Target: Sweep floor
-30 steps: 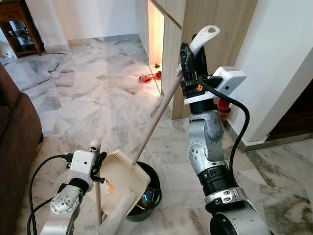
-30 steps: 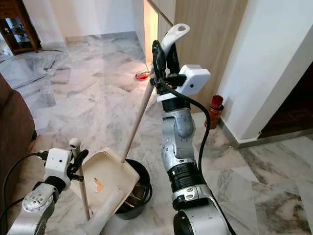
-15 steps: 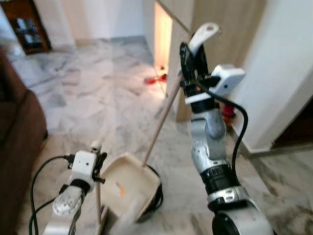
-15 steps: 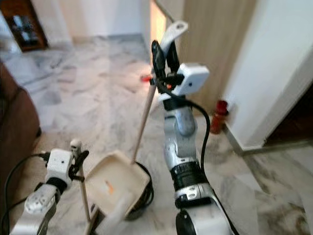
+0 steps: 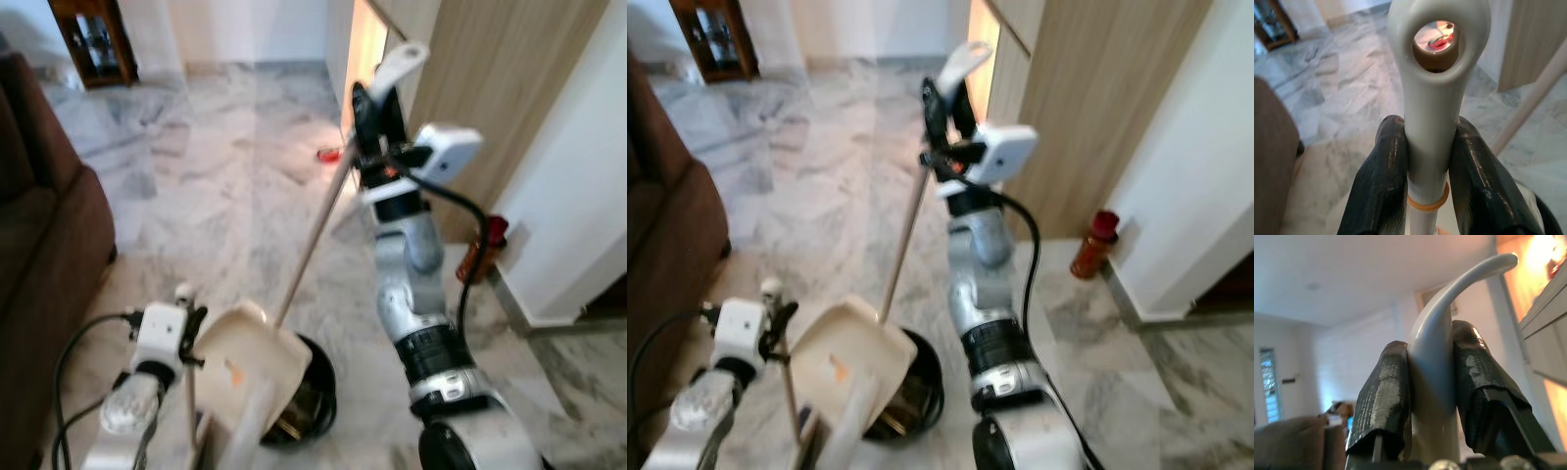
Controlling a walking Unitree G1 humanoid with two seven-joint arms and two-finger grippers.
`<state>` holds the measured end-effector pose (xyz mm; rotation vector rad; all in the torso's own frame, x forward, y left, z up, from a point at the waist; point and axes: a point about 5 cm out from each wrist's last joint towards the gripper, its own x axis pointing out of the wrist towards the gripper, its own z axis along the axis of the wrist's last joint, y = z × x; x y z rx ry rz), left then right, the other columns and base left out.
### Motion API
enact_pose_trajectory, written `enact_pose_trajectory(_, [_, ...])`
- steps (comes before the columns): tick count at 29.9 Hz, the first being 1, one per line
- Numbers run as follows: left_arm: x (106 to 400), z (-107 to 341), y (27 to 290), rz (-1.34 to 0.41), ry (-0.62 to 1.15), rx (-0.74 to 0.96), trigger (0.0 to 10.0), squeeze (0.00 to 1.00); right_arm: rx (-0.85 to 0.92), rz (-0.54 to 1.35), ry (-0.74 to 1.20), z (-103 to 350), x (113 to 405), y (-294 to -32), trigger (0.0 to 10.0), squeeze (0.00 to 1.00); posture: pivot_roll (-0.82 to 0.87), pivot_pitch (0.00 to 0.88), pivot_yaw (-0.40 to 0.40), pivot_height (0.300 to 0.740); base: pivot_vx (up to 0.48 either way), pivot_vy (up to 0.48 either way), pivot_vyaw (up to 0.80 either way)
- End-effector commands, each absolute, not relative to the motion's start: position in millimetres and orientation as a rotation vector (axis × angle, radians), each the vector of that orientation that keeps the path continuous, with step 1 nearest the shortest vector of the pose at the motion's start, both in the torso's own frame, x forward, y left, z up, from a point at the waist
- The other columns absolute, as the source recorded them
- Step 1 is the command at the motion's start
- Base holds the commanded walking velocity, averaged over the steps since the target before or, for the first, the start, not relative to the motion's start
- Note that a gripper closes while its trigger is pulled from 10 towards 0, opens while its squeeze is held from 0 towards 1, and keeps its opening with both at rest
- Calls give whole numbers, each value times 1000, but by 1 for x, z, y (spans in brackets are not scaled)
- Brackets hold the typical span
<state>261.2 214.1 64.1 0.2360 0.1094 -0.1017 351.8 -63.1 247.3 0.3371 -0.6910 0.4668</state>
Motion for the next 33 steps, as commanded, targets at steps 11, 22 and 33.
enact_pose_trajectory(11, [263, 67, 212, -102, 80, 240, 10000, 0, 370, 474, -721, 256, 352, -65, 10000, 0, 120, 0, -25, 740, 195, 0, 210])
enact_pose_trajectory(22, [263, 69, 211, -99, 64, 236, 10000, 0, 377, 488, -724, 257, 352, -64, 10000, 0, 120, 0, -25, 740, 0, 0, 0])
enact_pose_trajectory(33, [263, 69, 211, -99, 64, 236, 10000, 0, 377, 488, -724, 257, 352, -64, 10000, 0, 120, 0, -25, 740, 0, 0, 0])
